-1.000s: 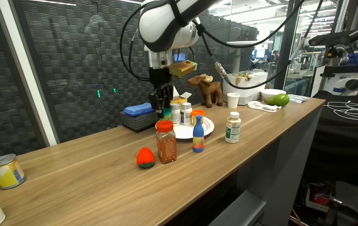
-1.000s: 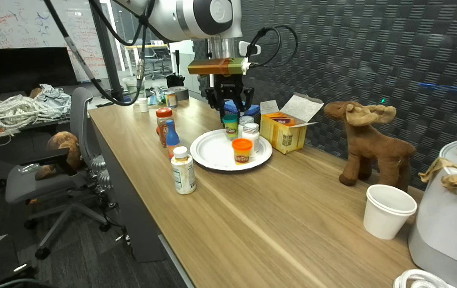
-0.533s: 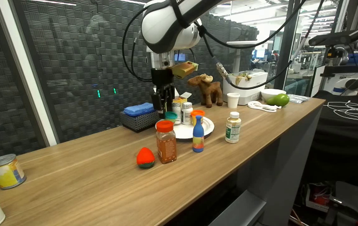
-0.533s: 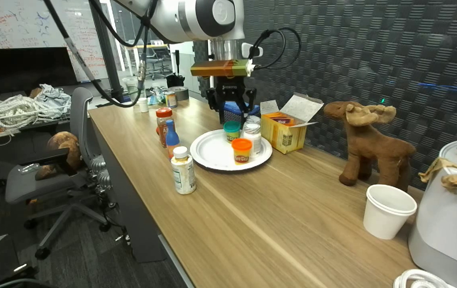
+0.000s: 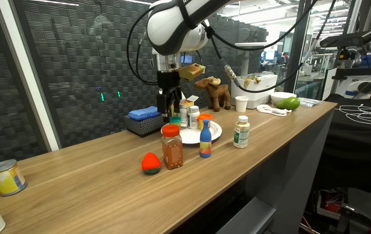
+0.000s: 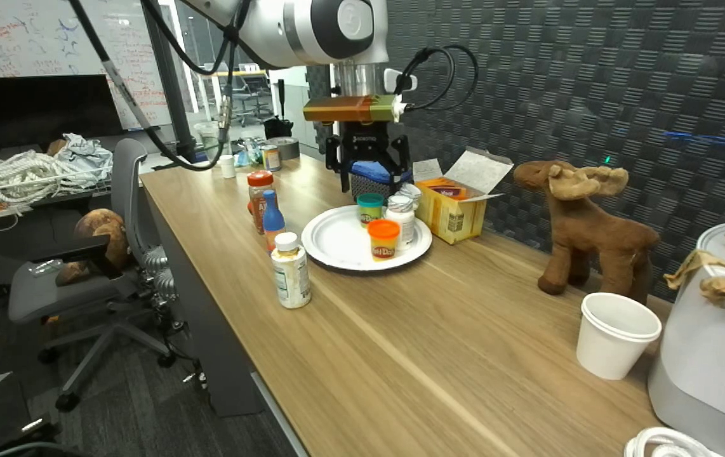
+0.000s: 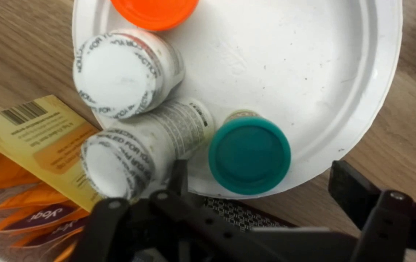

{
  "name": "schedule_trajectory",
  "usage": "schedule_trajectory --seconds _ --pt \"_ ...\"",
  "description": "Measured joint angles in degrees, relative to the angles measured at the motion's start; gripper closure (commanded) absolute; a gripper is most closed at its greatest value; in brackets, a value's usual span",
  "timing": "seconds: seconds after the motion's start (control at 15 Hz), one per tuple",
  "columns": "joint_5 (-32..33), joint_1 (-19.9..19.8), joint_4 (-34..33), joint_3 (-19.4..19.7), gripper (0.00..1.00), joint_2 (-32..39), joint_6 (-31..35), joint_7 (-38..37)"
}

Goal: Put the bottles and orange plushie surrounding the white plate on the white plate

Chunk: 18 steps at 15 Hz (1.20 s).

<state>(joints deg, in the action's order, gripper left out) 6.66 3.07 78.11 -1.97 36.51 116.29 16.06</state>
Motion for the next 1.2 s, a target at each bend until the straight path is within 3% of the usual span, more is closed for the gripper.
schedule_trajectory --seconds 0.8,1.2 --pt "-2.57 -0.93 -1.23 -1.33 0.0 -2.24 -0.34 -0.67" --pt "-3.31 -1.6 0.65 1.32 0.0 -8.05 -2.77 -12.44"
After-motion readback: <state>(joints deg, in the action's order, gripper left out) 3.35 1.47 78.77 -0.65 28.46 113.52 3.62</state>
